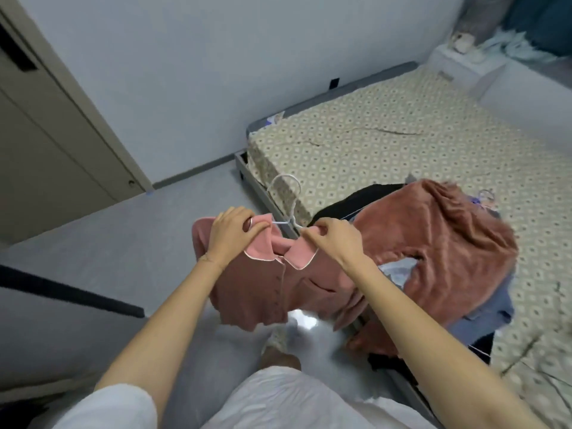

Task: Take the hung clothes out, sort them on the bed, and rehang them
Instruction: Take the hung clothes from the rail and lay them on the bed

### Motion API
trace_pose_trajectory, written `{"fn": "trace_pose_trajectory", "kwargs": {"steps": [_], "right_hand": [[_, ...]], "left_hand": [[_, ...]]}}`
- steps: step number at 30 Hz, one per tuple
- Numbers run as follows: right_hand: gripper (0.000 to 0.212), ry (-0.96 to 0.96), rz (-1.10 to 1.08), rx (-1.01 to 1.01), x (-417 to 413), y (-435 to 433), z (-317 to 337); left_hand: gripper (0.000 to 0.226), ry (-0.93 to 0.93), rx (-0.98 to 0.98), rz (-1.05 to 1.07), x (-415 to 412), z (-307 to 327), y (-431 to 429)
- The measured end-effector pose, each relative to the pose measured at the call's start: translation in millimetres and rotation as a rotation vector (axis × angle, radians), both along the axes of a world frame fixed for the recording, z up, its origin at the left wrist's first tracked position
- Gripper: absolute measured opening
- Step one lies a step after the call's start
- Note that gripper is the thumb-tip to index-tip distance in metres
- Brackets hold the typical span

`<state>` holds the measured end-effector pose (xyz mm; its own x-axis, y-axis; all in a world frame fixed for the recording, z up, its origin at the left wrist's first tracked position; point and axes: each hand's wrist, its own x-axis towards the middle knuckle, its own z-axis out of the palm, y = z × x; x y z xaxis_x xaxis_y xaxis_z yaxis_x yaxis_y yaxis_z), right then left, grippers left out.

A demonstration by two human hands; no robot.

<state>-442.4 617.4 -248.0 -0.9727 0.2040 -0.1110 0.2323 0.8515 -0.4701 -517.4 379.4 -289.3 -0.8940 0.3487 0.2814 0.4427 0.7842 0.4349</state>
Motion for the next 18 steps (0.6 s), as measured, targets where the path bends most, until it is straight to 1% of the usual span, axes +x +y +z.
{"fn": "trace_pose_trajectory", "kwargs": {"steps": [4, 7, 8, 11, 16, 18], "right_hand": [[0.037, 0.021, -0.259, -0.026, -3.0, 54.0, 11.2], [0.036, 0.053, -0.432, -0.003, -5.6, 95.2, 22.4], [0.036, 0.062, -0.489, -0.004, -5.9, 109.2, 26.3], [0.041, 0.100, -0.652, 0.002, -5.9, 149.0, 39.1], [0.049, 0.099, -0.849, 0.021, 4.3, 207.9, 54.0], [0.051, 0.091, -0.915, 0.050, 12.9, 232.4, 59.2]], "left_hand": [[0.037, -0.053, 0.043, -0.188, -45.4, 8.0, 79.0], [0.045, -0.077, 0.076, -0.316, -75.5, 19.6, 143.2], [0.044, -0.087, 0.080, -0.359, -83.6, 24.1, 165.0], [0.038, -0.088, 0.089, -0.484, -106.2, 34.9, 227.4], [0.050, -0.127, 0.137, -0.666, -124.7, 44.7, 321.0], [0.044, -0.149, 0.158, -0.746, -122.2, 48.6, 358.0]]}}
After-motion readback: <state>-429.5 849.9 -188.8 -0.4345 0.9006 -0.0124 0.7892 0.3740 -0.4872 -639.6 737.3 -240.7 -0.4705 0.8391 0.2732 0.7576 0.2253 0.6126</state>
